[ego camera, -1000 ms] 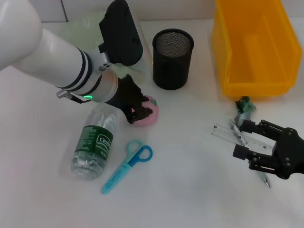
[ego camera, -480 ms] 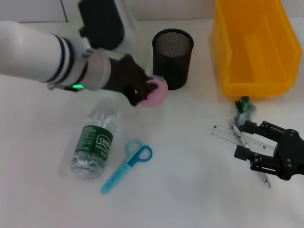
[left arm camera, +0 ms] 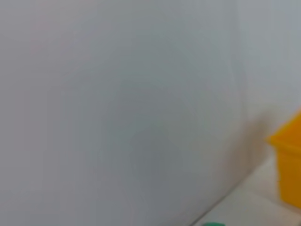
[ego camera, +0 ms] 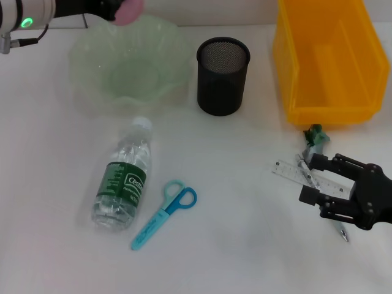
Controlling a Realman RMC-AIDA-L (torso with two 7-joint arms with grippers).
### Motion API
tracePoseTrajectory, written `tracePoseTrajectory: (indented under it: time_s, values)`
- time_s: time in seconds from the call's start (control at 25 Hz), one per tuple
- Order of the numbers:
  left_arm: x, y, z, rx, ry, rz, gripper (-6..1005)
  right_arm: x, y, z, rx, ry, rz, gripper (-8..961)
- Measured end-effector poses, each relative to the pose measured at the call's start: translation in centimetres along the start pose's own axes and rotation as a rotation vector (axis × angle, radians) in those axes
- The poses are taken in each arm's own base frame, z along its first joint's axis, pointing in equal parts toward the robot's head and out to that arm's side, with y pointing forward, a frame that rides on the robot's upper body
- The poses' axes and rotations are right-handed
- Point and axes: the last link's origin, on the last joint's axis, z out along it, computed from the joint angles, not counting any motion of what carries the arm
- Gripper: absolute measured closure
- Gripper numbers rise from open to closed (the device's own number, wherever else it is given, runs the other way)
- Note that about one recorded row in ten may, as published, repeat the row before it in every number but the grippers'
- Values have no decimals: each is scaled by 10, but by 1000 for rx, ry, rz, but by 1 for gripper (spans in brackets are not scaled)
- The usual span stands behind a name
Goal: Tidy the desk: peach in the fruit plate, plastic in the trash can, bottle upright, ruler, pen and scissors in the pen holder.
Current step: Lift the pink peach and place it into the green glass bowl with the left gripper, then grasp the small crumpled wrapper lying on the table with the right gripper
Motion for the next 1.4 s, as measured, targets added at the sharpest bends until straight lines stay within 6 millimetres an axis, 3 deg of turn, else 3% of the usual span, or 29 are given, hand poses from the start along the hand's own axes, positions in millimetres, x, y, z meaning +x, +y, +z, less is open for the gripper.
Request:
tracePoseTrajectory:
  time_s: [0.04, 0.12, 0.2, 0.52, 0.72, 0.88, 0.96, 1.0, 1.08, 1.24, 1.4]
  values:
    - [-9, -19, 13, 23, -31, -144, 942, 0, 0, 0, -1, 0, 0, 120]
    - [-18, -25, 21, 28, -50, -190, 938, 0, 0, 1, -2, -1, 1, 120]
    - [-24, -27, 27, 32, -63, -196, 784, 0, 0, 1, -3, -2, 3, 120]
    - [-26, -29, 27, 55, -49, -224, 604, 2, 1, 2, -2, -8, 14, 121]
    - [-23, -16, 7, -115, -13, -258, 456, -1, 0, -1, 8, -25, 22, 122]
    - [-24, 19, -17, -406, 57, -166, 295, -13, -8, -11, 44, -32, 67, 122]
    - [-32, 33, -24, -510, 36, -125, 245, -25, -13, -19, 55, -6, 86, 122]
    - [-37, 39, -27, -563, 21, -107, 220, -43, -15, -27, 57, 26, 98, 123]
    - [-51, 53, -33, -661, -13, -86, 170, -52, -16, -31, 56, 41, 100, 123]
    - [-68, 67, -42, -748, -17, -77, 170, -106, -9, -41, 48, 173, 101, 123]
    - [-78, 72, -45, -776, -15, -89, 170, -164, 6, -37, 44, 369, 81, 124]
